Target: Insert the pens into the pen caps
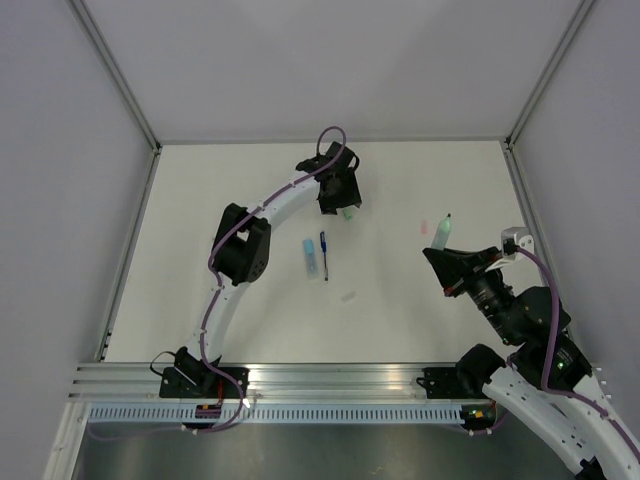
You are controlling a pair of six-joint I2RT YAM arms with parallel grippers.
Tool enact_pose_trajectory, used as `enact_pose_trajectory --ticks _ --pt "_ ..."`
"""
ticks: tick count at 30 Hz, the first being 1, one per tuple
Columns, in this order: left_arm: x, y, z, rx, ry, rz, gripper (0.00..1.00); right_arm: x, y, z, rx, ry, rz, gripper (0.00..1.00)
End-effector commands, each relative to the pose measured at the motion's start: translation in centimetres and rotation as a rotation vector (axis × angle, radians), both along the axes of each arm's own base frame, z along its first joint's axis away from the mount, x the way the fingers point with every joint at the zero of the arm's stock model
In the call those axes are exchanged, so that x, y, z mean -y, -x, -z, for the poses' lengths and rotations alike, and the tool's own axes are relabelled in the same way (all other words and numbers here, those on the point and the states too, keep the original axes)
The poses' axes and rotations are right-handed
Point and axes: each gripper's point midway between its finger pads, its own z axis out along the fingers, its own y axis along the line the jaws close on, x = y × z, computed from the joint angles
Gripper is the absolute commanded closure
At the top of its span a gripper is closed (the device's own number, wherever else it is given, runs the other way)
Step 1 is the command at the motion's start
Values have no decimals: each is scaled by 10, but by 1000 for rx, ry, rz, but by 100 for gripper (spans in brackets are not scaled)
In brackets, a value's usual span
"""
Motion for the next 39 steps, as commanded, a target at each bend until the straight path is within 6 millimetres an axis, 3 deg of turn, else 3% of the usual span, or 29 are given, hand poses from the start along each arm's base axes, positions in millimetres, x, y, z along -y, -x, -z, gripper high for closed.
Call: enact_pose_trajectory --ticks 1,7,14,20,39 --pt "-2 -3 -34 44 13 -95 30 6 1 -7 20 -16 21 100" --pt "-10 -2 -26 31 -36 -154 34 8 2 -9 27 -18 26 100" --pt "-5 -9 -23 38 -21 -161 38 9 3 -11 31 -18 28 100" --pt "-2 -6 -8 3 -23 -163 42 11 2 -11 34 -12 36 100" --pt "0 2 18 -41 -48 -191 46 15 6 -13 41 -24 43 100"
